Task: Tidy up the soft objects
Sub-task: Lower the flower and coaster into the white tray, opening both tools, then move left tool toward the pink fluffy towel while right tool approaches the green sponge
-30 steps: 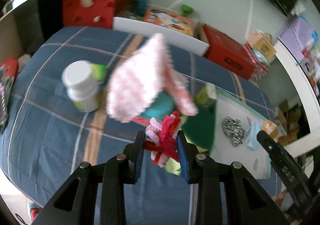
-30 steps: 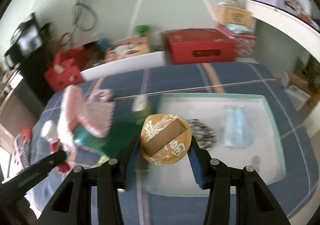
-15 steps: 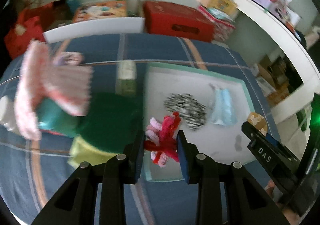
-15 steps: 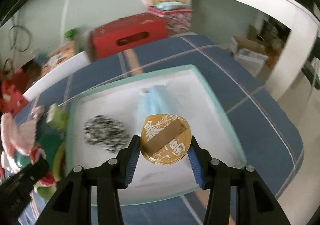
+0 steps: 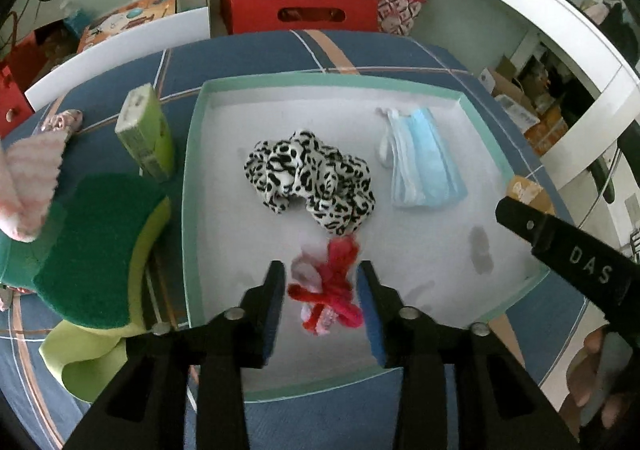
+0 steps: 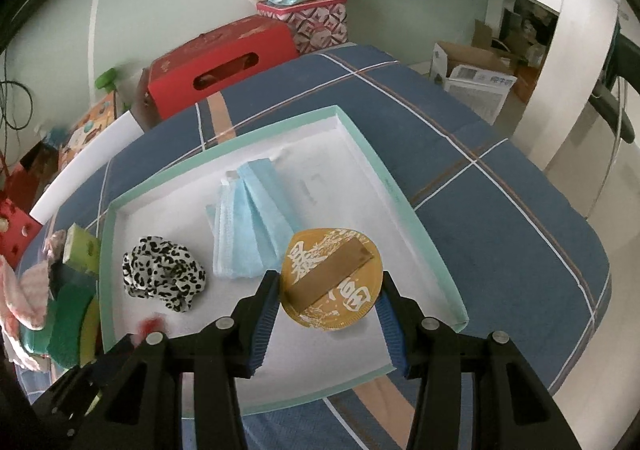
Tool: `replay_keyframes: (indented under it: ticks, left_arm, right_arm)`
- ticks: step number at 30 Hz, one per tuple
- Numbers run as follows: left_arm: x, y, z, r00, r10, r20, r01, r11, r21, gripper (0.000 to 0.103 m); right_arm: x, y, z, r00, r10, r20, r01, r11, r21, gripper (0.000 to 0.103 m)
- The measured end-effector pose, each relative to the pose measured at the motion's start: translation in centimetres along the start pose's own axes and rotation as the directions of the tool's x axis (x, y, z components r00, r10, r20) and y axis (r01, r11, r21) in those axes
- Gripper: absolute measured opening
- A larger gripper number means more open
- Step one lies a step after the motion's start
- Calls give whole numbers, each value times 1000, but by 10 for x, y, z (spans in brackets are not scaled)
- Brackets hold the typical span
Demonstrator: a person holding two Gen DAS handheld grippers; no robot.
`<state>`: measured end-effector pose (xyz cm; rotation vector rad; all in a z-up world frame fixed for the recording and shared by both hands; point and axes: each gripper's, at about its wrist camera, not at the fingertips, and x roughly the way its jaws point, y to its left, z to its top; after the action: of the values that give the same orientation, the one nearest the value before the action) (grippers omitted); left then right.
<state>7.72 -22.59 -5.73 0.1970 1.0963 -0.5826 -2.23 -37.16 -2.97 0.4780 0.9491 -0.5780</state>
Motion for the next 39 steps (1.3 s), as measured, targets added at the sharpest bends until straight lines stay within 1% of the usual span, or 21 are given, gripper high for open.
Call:
replay_keyframes:
  ticks: [1, 2, 3, 5, 7, 9, 12, 14, 17, 22, 24, 25, 27, 30, 33, 35, 37, 39]
  left_arm:
    - [2, 0, 1, 1000, 9, 3, -9, 1000, 3, 46]
    - [1, 0, 1, 1000, 17, 7, -17, 1000, 8, 49]
    - [0, 1, 1, 1000, 24, 11, -24, 1000, 10, 50]
    - [-2, 3, 1, 1000, 24, 19, -24, 1000, 6, 59]
    - [-4, 5, 1, 999, 22, 26, -22, 1000, 1, 64]
    - [-6, 6, 2, 999, 27, 35, -27, 1000, 2, 65]
    - [-10, 9, 2, 998, 33, 49, -34, 999, 3, 68]
    - [-14, 10, 2, 998, 32, 62, -32, 999, 0, 78]
    - [-22, 12, 1, 996, 33, 80, -32, 999, -10, 79]
    - [-38, 25, 3, 994, 25, 108, -19, 998, -56, 79]
    - [-45, 32, 4, 992, 23, 124, -13, 997, -81, 84]
    - [-49, 36, 5, 991, 22, 133, -10, 996, -94, 91]
    - [-58, 45, 5, 988, 23, 154, -4, 993, -118, 92]
    - [-72, 63, 5, 982, 39, 182, -8, 986, -168, 92]
    - [-88, 87, 3, 975, 69, 209, -18, 972, -235, 92]
    - [-99, 105, 2, 969, 102, 224, -36, 959, -281, 92]
    - [-108, 123, -1, 961, 151, 232, -68, 941, -331, 93]
    - [-115, 141, -3, 954, 191, 231, -93, 921, -379, 97]
  right_arm:
    - [0, 0, -1, 1000, 4, -1, -4, 1000, -1, 55]
    - [0, 1, -1, 1000, 9, -2, -9, 1000, -2, 59]
    - [0, 1, -1, 1000, 13, -1, -13, 1000, -2, 61]
    - [-1, 1, -1, 1000, 12, 2, -12, 1000, -2, 62]
    - [-1, 1, -1, 1000, 12, 3, -12, 1000, -1, 65]
    - [-1, 2, -1, 1000, 10, 4, -10, 1000, -8, 69]
    - [-2, 4, -1, 1000, 11, 8, -11, 1000, -18, 72]
    - [-3, 4, -1, 1000, 14, 12, -14, 1000, -21, 74]
    - [-4, 4, -1, 1000, 17, 15, -16, 1000, -20, 76]
    - [-4, 2, -1, 1000, 14, 15, -14, 1000, -5, 76]
    - [-3, 3, -2, 1000, 16, 13, -15, 1000, -7, 77]
    - [-3, 4, -2, 1000, 18, 13, -18, 1000, -10, 78]
    - [-4, 8, -3, 1000, 28, 15, -27, 999, -24, 86]
    - [-5, 15, -4, 999, 43, 17, -43, 998, -44, 87]
    - [-6, 22, -6, 998, 63, 19, -62, 996, -61, 87]
    - [-7, 27, -7, 997, 73, 21, -71, 995, -71, 87]
    - [-8, 32, -8, 996, 82, 21, -80, 993, -86, 87]
    - [-8, 38, -10, 996, 90, 17, -88, 991, -100, 87]
